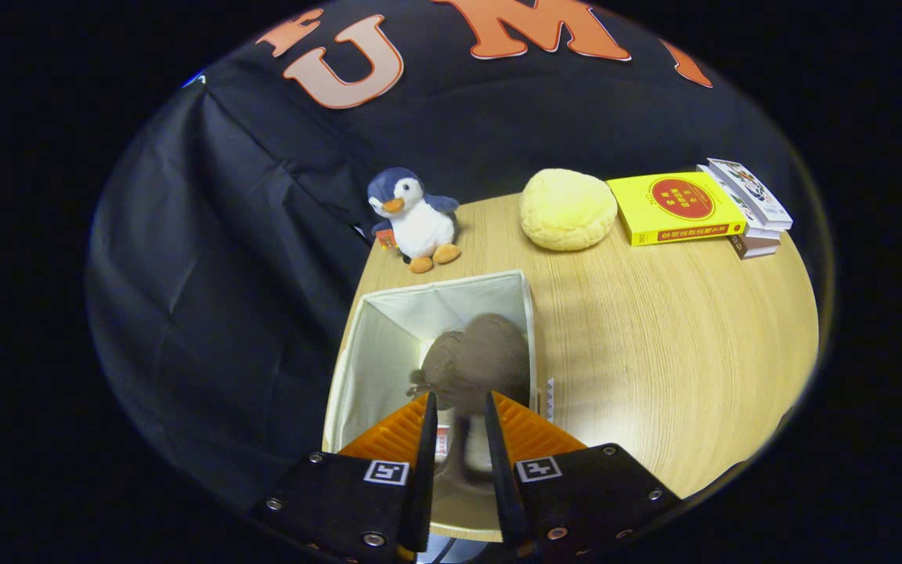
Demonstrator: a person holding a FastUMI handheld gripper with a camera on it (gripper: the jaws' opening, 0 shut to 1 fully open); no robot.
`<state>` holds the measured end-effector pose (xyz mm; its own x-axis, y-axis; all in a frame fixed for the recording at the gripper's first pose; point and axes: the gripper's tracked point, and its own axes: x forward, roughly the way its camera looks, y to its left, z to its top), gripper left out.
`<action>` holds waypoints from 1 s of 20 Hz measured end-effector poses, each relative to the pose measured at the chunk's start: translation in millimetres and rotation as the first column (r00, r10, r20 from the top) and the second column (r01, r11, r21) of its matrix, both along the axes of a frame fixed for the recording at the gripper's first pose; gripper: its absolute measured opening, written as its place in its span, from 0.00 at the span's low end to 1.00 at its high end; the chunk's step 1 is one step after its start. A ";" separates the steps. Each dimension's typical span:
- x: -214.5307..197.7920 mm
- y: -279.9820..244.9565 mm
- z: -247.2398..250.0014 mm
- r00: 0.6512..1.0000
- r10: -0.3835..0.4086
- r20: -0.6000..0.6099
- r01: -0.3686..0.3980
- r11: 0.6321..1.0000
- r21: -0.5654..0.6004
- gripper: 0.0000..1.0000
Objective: Open the storage box then place both shoes into the box .Put the left shoe in first, then the right shoe, with the right side of both shoes facing outward in a uniform manner.
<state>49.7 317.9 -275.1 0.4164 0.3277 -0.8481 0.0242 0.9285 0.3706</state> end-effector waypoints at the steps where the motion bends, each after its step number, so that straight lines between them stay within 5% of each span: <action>1: 3.2 -2.6 9.8 1.000 0.004 0.023 -0.004 1.000 0.009 0.38; 11: 2.9 -78.7 100.4 0.968 0.025 0.250 -0.043 0.997 0.066 0.70; 20: 8.9 -208.9 202.1 0.827 0.003 0.563 0.010 1.000 -0.020 0.91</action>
